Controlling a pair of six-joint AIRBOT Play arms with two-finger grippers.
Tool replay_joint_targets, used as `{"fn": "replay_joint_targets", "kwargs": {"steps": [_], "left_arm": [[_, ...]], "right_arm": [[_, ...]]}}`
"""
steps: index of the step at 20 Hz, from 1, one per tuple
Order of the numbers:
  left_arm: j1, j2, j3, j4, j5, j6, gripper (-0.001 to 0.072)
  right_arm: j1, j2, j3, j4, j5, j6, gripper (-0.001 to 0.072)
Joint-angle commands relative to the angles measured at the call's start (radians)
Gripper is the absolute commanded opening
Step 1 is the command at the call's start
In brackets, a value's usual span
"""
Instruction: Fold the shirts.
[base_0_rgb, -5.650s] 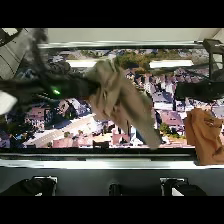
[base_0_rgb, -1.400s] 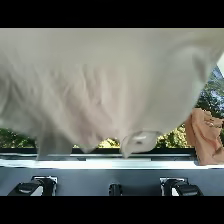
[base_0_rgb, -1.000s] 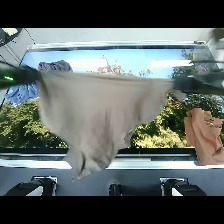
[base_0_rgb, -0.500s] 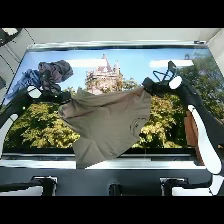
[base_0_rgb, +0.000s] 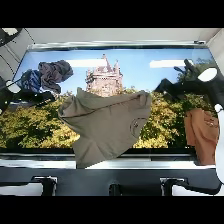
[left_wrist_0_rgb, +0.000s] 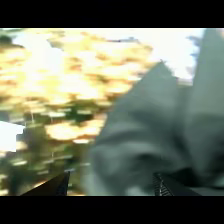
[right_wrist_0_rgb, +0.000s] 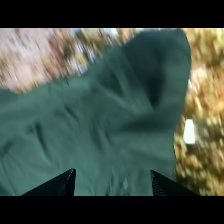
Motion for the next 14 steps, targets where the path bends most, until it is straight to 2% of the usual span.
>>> {"fn": "replay_joint_targets", "kwargs": {"steps": [1,5,10,11,13,14], "left_arm": [[0.093,-0.058,-0.027,-0.084,-0.083,-0.003,0.0601],[0.065,-0.145,-0.05,-0.238,0.016,0.016,0.0601],[0.002,-0.203,-0.05,-0.26,0.043,0.025,0.0597],[-0.004,-0.211,-0.05,-0.26,0.041,0.025,0.0496],[-0.011,-0.213,-0.049,-0.261,0.042,0.034,0.0118],[-0.011,-0.211,-0.045,-0.261,0.041,0.051,0.0036]], "right_arm": [[-0.037,0.032,-0.035,-0.047,0.317,-0.048,0.0553],[0.031,0.032,-0.141,-0.021,0.338,-0.048,0.0559],[0.172,0.043,-0.318,-0.021,0.24,-0.06,0.0581],[0.2,0.053,-0.364,-0.021,0.212,-0.051,0.0616],[0.253,0.072,-0.46,-0.011,0.159,-0.034,0.0619],[0.28,0.081,-0.507,0.002,0.131,-0.023,0.0619]]}}
